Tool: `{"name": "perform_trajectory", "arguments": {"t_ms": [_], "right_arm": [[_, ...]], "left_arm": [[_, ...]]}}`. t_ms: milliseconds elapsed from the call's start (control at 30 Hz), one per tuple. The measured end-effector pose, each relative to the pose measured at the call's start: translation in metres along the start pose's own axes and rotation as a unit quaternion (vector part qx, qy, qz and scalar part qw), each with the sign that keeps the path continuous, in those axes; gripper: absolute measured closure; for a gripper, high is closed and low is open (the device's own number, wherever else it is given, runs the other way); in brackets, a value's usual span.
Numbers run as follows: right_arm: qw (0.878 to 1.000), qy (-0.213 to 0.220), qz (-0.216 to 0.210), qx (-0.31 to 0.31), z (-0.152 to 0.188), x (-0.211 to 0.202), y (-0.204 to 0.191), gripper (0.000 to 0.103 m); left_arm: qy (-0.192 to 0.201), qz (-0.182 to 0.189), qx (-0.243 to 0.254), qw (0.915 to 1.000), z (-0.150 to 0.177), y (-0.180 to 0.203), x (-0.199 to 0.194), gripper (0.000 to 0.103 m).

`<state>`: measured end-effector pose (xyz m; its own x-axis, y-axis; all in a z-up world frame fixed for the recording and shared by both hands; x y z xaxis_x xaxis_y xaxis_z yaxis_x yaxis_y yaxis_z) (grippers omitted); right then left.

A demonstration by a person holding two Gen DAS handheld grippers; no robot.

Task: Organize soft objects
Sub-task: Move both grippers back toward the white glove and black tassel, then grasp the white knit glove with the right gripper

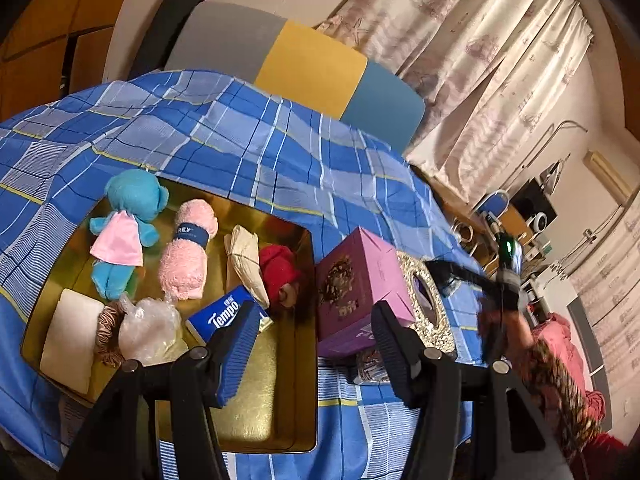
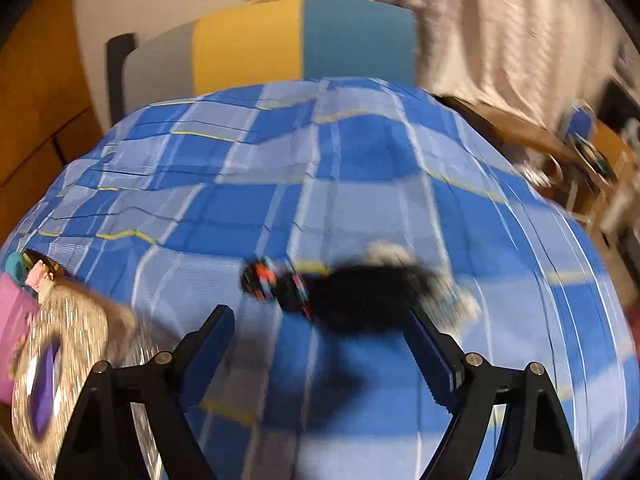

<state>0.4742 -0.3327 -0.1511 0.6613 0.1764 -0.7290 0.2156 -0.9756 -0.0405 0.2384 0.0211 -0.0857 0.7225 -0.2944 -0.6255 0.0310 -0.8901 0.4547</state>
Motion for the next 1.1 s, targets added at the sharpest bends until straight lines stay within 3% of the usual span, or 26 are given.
{"name": "perform_trajectory", "arguments": {"t_ms": [67, 133, 300, 433, 467, 533, 600, 667, 733, 867, 1067, 1100], "right_arm": [[1.0, -0.012, -0.01, 0.003, -0.013, 0.022, -0.003, 0.016], [0.998, -0.052, -0.023, 0.014, -0.017, 0.048, -0.003, 0.016], [0.987, -0.155, -0.02, 0.025, 0.009, 0.084, 0.002, 0.016], [0.979, -0.174, -0.089, 0.058, 0.045, 0.054, -0.005, 0.016], [0.976, -0.164, -0.121, 0.077, 0.053, 0.037, -0.007, 0.016], [0.975, -0.142, -0.141, 0.097, 0.057, 0.017, -0.003, 0.016], [0.981, -0.089, -0.134, 0.112, 0.05, -0.006, 0.014, 0.016], [0.988, -0.022, -0.097, 0.122, 0.036, -0.025, 0.04, 0.016], [0.992, 0.01, -0.014, 0.123, 0.025, -0.031, 0.071, 0.016], [0.993, -0.028, 0.048, 0.101, 0.019, 0.003, 0.093, 0.016], [0.987, -0.128, 0.07, 0.07, 0.029, 0.057, 0.101, 0.018], [0.984, -0.151, 0.068, 0.063, 0.035, 0.066, 0.099, 0.024]], "left_arm": [[-0.005, -0.005, 0.006, 1.0, 0.0, 0.004, 0.002, 0.044], [-0.008, -0.01, 0.013, 0.9998, -0.001, 0.008, 0.002, 0.044], [-0.007, -0.004, 0.03, 0.9995, -0.005, 0.022, 0.001, 0.044], [-0.006, 0.015, 0.04, 0.9991, -0.007, 0.037, 0.007, 0.044], [-0.007, 0.018, 0.042, 0.9989, -0.007, 0.041, 0.008, 0.044], [-0.012, 0.026, 0.049, 0.9984, -0.006, 0.053, 0.015, 0.044], [-0.018, 0.039, 0.059, 0.9973, -0.004, 0.066, 0.021, 0.044], [-0.022, 0.045, 0.066, 0.9965, -0.004, 0.077, 0.023, 0.044], [-0.022, 0.053, 0.076, 0.9955, -0.003, 0.089, 0.025, 0.044], [-0.022, 0.06, 0.088, 0.9941, -0.004, 0.108, 0.027, 0.044], [-0.028, 0.066, 0.107, 0.9917, -0.009, 0.137, 0.032, 0.044], [-0.027, 0.068, 0.11, 0.9912, -0.01, 0.141, 0.032, 0.044]]}}
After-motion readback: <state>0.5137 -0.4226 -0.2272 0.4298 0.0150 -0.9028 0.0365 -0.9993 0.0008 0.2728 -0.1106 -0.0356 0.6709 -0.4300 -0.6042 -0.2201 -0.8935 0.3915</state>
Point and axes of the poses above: each gripper's, at about its wrist camera, not at the fingertips, and x roughly the way its jaws point, y to its right, z to its underside, the point moved 5 cm from there along x, roughly the way its jaws point, and after that the axes turned 2 degrees about y, right-handed, at the moved point
